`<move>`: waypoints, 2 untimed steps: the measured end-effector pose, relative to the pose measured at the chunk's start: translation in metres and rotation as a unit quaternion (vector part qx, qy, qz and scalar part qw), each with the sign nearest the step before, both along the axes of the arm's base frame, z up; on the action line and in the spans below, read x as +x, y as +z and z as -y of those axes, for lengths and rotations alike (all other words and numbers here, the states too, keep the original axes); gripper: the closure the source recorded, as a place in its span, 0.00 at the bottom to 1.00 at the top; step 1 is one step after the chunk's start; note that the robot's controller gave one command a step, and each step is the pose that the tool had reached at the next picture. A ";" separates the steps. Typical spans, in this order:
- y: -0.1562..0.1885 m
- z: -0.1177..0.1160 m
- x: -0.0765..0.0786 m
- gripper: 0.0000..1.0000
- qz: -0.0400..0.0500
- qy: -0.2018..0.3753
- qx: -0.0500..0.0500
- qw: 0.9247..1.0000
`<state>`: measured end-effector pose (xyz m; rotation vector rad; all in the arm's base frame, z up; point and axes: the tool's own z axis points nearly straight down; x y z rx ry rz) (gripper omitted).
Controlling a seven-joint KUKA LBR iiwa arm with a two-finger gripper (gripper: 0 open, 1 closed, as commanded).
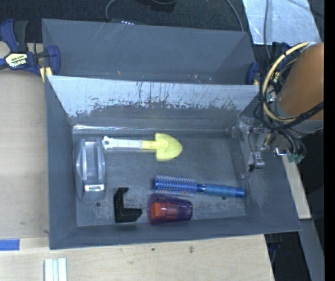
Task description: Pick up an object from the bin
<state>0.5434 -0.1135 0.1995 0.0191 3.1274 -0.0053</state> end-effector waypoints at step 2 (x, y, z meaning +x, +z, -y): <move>-0.079 -0.036 0.000 0.00 -0.003 -0.067 0.002 0.998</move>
Offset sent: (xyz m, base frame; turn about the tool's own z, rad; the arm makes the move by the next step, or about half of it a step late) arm -0.0285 0.0411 -0.0705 0.2517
